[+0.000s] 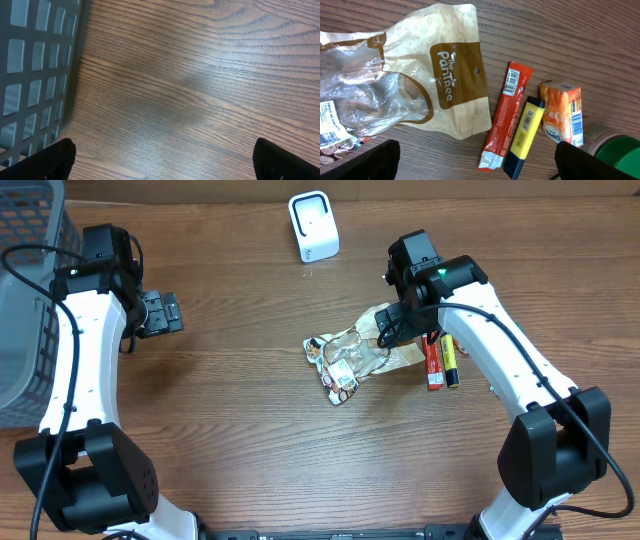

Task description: Scan the item barcode

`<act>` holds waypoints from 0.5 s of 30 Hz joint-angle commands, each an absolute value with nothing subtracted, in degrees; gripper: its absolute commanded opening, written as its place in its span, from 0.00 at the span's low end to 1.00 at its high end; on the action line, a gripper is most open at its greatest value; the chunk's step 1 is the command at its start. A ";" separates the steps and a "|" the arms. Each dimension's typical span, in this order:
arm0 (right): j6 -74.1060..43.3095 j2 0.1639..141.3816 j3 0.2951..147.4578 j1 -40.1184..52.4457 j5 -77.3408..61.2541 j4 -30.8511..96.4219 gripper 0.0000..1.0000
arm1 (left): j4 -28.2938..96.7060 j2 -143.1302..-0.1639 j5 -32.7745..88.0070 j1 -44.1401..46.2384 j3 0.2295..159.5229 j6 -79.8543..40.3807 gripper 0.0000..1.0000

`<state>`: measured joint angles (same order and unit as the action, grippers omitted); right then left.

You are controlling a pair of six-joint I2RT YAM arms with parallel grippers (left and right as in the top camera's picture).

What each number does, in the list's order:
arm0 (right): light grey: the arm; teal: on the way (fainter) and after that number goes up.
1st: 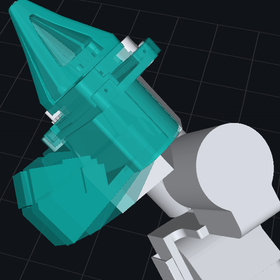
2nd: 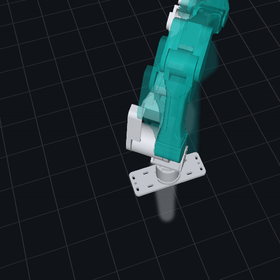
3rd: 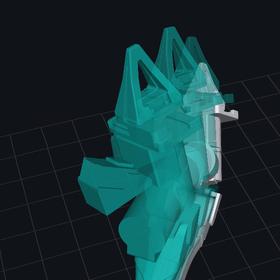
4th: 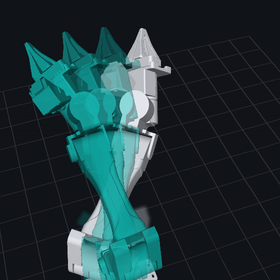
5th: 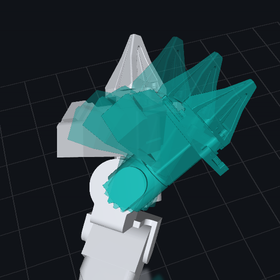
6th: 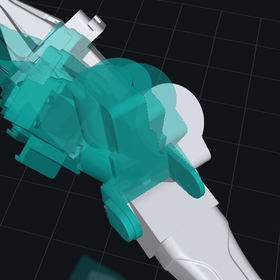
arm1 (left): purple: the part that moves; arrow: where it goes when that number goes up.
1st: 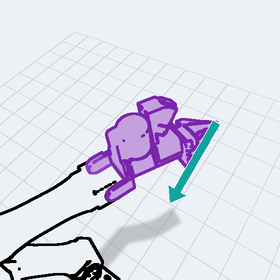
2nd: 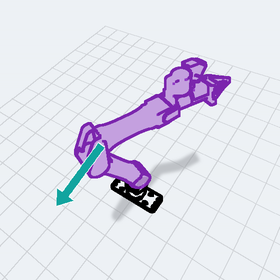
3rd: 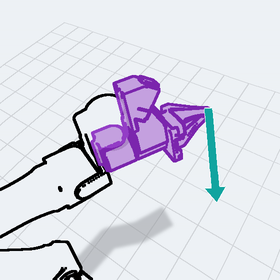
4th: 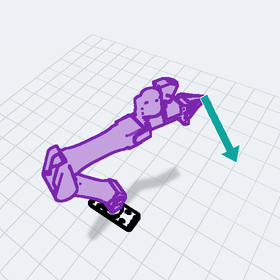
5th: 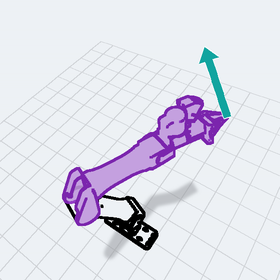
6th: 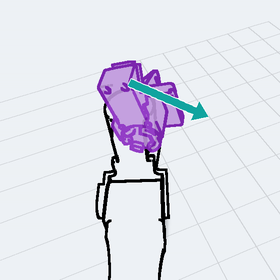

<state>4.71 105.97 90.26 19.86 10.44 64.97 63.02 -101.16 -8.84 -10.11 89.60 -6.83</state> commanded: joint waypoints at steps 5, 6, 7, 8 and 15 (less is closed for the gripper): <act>4.47 92.66 89.95 19.42 9.96 64.62 1.00 | 62.98 -101.16 -8.73 -9.72 89.73 -5.76 1.00; 4.47 90.48 89.95 19.42 9.96 64.62 1.00 | 62.98 -101.16 -8.73 -9.72 89.73 -5.78 1.00; 4.47 88.47 89.95 19.42 9.96 64.62 1.00 | 62.98 -101.16 -8.73 -9.72 89.73 -5.78 1.00; 4.47 85.82 89.95 19.42 9.96 64.62 1.00 | 62.98 -101.16 -8.73 -9.72 89.73 -5.78 1.00; 4.47 71.77 89.95 19.42 9.96 64.64 1.00 | 62.98 -101.16 -8.73 -9.72 89.73 -5.78 1.00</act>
<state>4.71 75.94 89.56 19.86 10.28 64.73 63.02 -101.16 -8.82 -10.11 89.60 -6.83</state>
